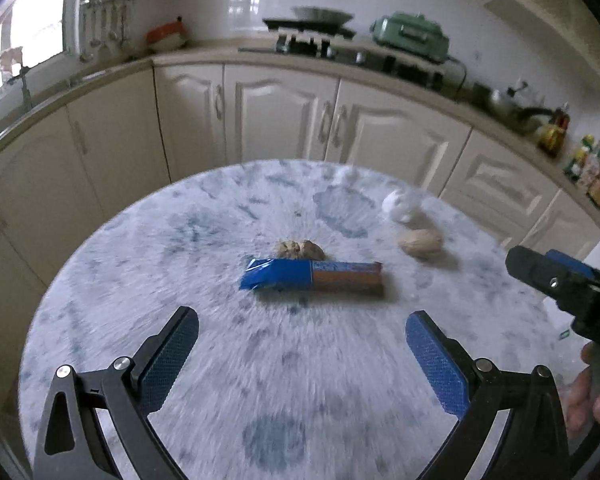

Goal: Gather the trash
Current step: 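Grasp the blue-wrapped bar with the left tool while the right tool grasps the potato-like lump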

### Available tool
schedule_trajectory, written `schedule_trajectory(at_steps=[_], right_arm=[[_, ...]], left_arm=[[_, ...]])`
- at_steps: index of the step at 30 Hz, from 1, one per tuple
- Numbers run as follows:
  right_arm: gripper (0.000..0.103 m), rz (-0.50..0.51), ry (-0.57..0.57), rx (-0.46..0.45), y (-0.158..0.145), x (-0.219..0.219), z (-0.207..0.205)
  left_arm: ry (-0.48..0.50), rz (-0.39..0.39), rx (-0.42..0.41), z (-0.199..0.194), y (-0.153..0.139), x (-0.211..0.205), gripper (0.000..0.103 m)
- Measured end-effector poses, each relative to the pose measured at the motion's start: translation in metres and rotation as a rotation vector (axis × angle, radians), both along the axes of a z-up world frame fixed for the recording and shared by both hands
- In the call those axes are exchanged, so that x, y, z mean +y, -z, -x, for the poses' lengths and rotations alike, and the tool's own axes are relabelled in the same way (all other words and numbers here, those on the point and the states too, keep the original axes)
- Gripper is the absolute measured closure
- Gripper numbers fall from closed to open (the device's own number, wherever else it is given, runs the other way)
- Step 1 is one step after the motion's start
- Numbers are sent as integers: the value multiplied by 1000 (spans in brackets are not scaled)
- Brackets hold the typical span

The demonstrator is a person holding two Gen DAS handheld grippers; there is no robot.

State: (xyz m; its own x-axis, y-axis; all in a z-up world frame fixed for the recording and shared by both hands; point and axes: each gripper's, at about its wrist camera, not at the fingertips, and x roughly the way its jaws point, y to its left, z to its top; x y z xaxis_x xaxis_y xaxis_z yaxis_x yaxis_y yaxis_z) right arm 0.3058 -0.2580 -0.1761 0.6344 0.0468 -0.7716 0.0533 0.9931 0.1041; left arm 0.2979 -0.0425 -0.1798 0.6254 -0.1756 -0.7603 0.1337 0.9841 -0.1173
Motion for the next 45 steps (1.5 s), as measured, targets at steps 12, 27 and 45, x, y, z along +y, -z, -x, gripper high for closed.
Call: schedule_trajectory(at_steps=[12,27,45], right_arm=[[0,-3,-41,58,35,-4,-53],[46,99,-121,115,65,25,-75],[59,43,-111,86,52,10,-26]], left_arm=[[-45,-41,64,-83,43,-39,1],[-1,-27,32,-79,47,-30,22],[-40,25,-21,-7,30,17,24]])
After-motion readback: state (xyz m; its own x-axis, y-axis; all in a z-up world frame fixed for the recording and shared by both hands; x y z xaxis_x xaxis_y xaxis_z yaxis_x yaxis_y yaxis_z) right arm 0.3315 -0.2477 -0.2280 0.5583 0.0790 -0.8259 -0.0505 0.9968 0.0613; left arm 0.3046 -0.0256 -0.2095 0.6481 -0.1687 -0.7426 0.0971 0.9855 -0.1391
